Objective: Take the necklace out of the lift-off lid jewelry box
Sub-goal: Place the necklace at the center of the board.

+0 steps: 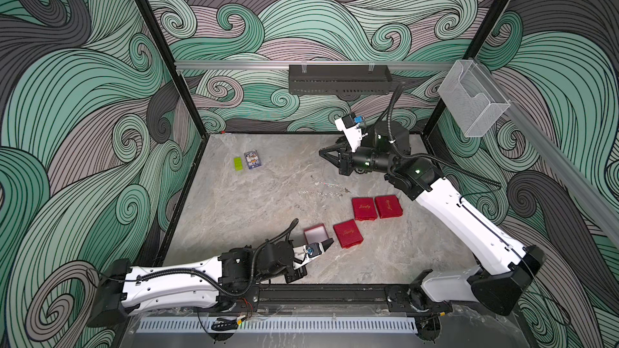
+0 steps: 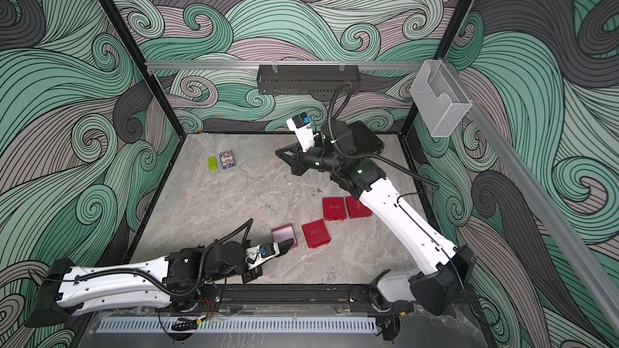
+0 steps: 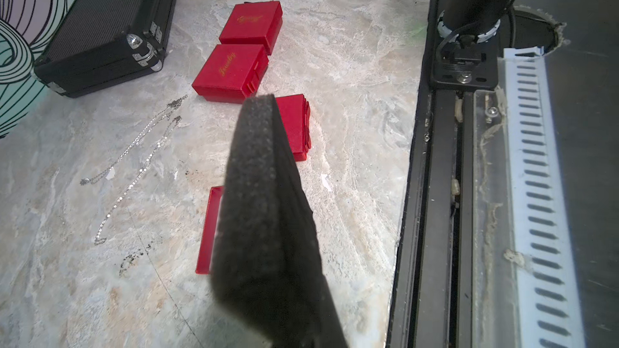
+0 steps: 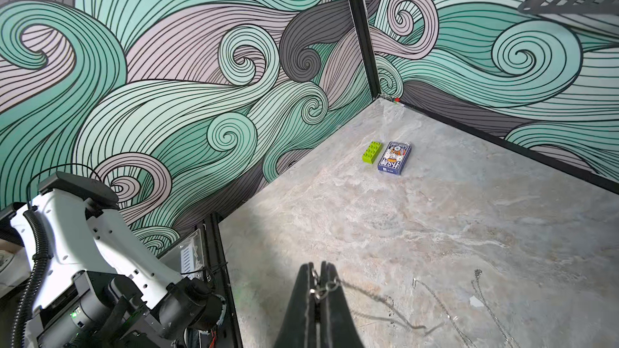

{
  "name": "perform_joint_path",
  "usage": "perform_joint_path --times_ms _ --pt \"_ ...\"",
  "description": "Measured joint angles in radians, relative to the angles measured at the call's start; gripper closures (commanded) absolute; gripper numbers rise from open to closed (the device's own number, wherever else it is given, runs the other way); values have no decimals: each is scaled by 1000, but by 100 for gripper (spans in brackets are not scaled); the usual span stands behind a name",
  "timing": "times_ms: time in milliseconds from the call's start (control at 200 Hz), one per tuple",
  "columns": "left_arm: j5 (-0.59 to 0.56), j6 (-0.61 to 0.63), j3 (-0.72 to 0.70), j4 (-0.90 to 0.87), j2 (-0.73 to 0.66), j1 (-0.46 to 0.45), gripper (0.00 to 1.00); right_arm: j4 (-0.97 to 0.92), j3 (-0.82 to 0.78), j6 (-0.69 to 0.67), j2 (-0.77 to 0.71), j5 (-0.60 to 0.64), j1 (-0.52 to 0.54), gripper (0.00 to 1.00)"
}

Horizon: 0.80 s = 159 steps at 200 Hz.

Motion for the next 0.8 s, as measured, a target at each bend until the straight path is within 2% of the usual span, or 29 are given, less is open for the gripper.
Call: perform_joint_path --times_ms 135,315,460,555,655,796 --pt "-121 -103 28 -39 -48 0 100 -54 -10 -11 35 7 -6 100" --pt "-345 -207 36 -49 -220 5 100 -126 -60 -36 64 19 -7 100" --pt "-501 -264 37 -50 -362 92 100 -147 -116 -35 122 3 -3 100" --pt "-520 -282 43 -62 -416 180 100 -154 -140 -27 177 3 14 100" --pt "-508 -292 71 -93 -414 265 100 -150 -148 -13 237 5 58 100" --pt "-489 -308 103 -115 -369 313 100 -134 -119 16 330 6 128 100"
